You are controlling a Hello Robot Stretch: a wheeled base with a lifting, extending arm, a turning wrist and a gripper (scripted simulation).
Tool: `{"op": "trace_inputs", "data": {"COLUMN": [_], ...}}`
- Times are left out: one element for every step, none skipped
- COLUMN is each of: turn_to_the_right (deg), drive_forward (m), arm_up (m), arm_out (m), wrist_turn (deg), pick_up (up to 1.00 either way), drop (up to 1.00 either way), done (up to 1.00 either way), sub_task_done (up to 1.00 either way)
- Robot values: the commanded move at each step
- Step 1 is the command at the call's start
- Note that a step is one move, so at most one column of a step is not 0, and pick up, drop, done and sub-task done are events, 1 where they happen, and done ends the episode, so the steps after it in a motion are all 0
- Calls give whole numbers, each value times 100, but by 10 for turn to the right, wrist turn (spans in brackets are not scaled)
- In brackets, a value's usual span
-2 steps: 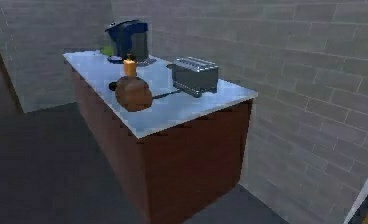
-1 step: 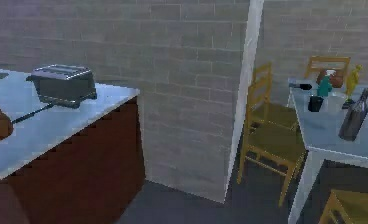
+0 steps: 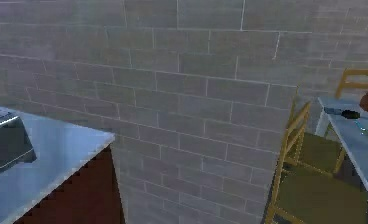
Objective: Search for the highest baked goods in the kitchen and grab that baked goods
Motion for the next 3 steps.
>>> {"op": "trace_inputs", "data": {"turn_to_the_right": [-450, -450, -450], "drive_forward": [0, 0, 0], "arm_up": [0, 0, 0], "arm_out": [0, 0, 0], "wrist_turn": [0, 0, 0], "pick_up": [0, 0, 0], "drop": [0, 0, 0], "done": [0, 0, 0], "sub_task_done": [0, 0, 0]}}
